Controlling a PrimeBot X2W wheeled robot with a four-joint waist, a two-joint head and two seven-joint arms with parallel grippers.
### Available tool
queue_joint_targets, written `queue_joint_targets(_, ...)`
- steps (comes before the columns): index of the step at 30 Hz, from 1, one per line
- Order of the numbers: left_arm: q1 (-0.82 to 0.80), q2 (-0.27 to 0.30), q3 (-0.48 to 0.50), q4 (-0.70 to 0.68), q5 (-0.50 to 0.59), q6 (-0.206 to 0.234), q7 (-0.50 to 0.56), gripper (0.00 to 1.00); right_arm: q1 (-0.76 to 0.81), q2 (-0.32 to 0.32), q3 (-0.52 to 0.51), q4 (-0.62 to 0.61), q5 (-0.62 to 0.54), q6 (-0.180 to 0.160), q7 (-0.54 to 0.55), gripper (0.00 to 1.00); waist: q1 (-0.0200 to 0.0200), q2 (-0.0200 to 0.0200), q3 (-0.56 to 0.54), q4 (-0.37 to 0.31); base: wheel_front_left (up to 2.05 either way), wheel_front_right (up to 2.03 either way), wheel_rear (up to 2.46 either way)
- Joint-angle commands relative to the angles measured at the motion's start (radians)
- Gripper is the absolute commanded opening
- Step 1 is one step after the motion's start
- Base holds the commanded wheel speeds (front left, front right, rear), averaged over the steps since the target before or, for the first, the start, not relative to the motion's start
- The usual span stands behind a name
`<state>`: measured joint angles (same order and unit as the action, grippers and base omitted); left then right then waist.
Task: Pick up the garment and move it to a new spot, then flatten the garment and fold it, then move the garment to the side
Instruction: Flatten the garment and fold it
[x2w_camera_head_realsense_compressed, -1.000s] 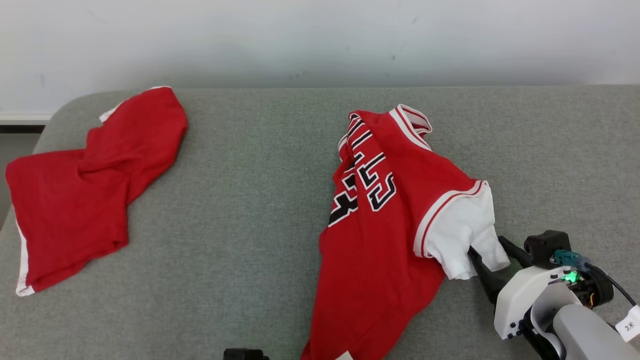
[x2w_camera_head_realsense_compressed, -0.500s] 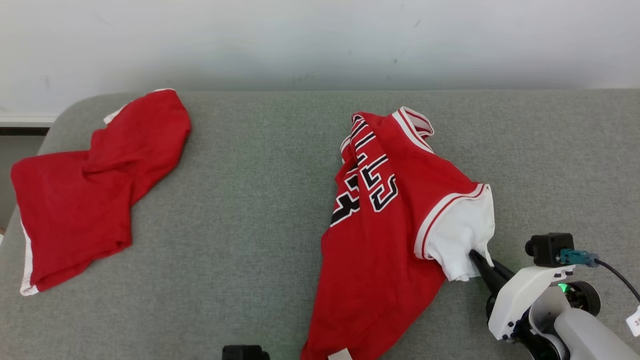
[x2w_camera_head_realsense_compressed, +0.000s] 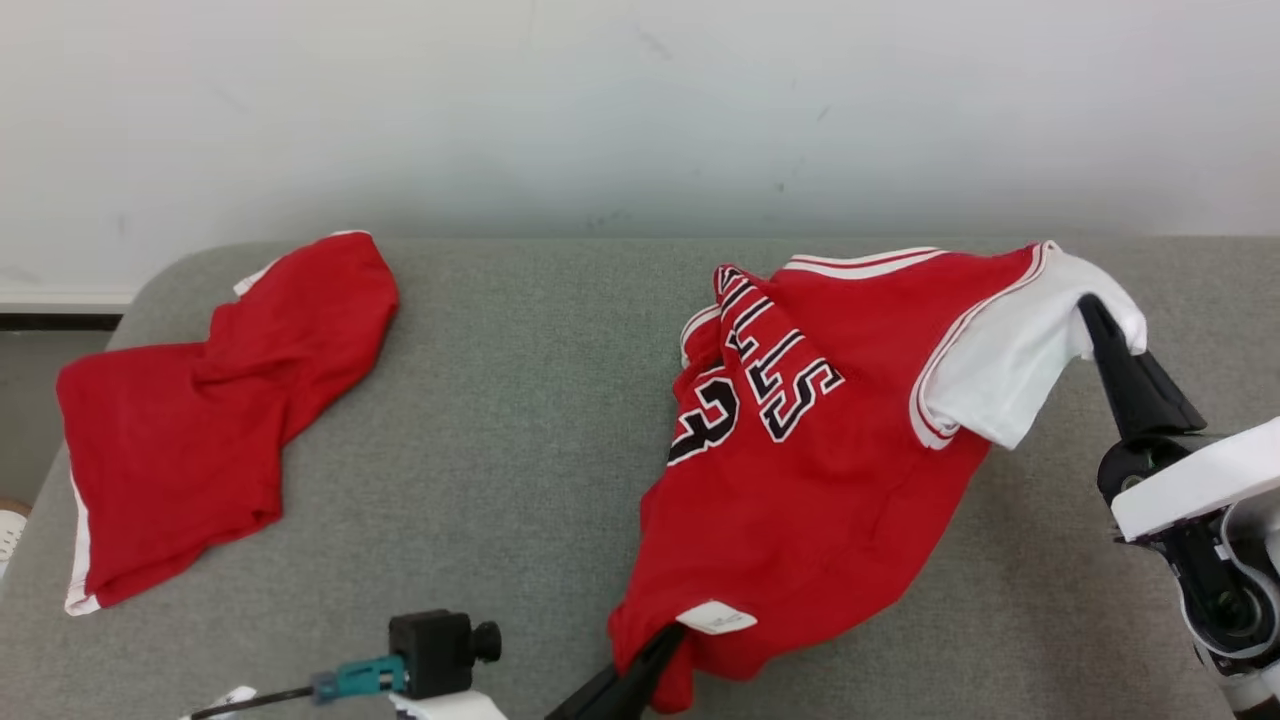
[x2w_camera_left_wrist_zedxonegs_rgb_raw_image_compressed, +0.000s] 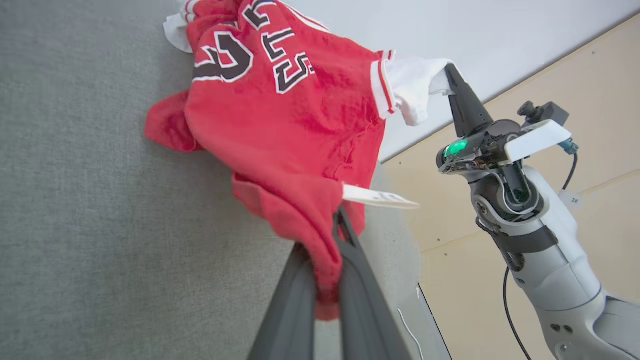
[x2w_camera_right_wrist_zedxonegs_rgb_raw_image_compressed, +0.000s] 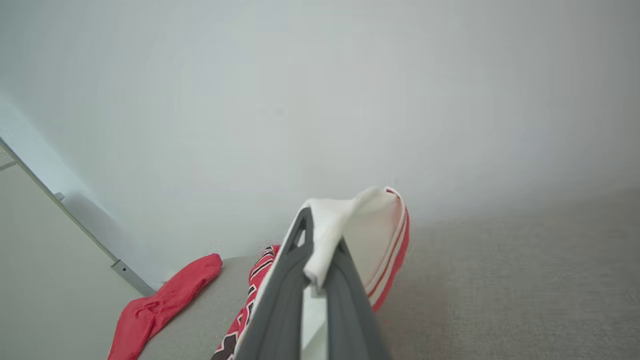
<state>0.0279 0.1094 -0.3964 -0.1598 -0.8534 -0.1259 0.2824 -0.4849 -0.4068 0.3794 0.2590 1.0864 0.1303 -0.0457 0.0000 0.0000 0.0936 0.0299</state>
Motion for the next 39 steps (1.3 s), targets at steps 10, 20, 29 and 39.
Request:
queue_joint_targets(10,-0.042,0.084,0.051,-0.218,-0.124,0.004,0.114,0.00,0.079,-0.031,-0.161,-0.243,0.104,0.000,0.005,0.00,0.0000,0.0000,-0.087,-0.011,0.00,0.00,0.00)
queue_joint_targets(20,-0.123,0.157,0.121,-0.415,-0.233,0.046,0.241,0.00,0.146,0.002,-0.429,-0.555,0.167,0.000,0.059,0.00,0.0000,0.0000,-0.138,-0.030,0.00,0.00,0.00)
queue_joint_targets(29,-0.179,0.198,0.217,-0.561,-0.359,0.140,0.330,0.00,0.141,0.096,-0.669,-0.693,0.182,0.000,0.181,0.00,0.0000,0.0000,-0.138,-0.074,0.00,0.00,0.00)
queue_joint_targets(39,-0.240,0.234,0.217,-0.526,-0.398,0.172,0.402,0.00,0.058,0.269,-0.751,-0.644,0.068,0.000,0.407,0.00,0.0000,0.0000,-0.064,-0.106,0.00,0.00,0.00)
